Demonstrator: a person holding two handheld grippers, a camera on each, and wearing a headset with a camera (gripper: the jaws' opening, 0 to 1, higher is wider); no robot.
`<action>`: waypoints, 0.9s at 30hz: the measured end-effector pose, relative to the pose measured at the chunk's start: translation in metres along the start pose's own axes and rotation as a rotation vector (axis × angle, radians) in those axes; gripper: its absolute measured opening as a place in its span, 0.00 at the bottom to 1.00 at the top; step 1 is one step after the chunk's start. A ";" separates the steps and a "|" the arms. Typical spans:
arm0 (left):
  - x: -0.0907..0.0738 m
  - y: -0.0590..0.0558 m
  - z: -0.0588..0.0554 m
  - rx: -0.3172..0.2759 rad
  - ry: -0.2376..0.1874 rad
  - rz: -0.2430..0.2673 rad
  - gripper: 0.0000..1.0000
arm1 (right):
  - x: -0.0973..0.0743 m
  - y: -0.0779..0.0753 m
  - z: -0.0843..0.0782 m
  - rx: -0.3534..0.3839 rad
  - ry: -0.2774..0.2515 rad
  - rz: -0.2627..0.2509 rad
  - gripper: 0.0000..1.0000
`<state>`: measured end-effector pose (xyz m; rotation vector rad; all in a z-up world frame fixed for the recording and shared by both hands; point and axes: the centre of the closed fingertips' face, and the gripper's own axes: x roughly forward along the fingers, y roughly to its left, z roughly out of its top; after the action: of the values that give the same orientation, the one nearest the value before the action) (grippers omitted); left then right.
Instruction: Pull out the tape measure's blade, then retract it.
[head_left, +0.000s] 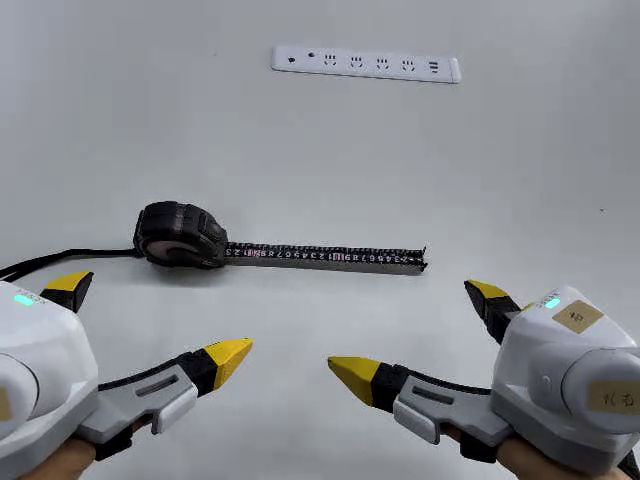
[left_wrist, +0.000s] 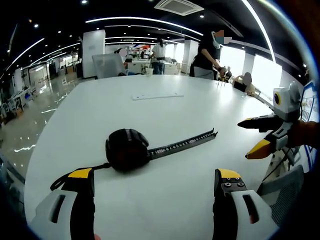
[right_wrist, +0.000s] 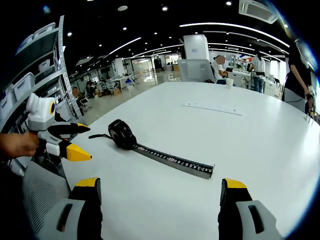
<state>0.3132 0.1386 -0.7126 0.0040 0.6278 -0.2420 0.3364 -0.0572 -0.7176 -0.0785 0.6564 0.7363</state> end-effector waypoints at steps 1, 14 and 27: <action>0.000 0.000 0.001 0.000 -0.001 0.000 0.98 | 0.000 0.000 0.001 -0.002 -0.001 -0.001 0.99; 0.006 0.004 0.004 -0.008 0.006 0.033 0.99 | 0.003 -0.002 0.001 -0.021 0.007 0.016 0.99; 0.021 0.014 0.003 -0.045 0.007 0.071 0.99 | 0.010 -0.006 -0.006 -0.069 0.041 0.060 0.97</action>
<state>0.3348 0.1475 -0.7231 -0.0158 0.6391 -0.1589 0.3428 -0.0579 -0.7288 -0.1379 0.6751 0.8173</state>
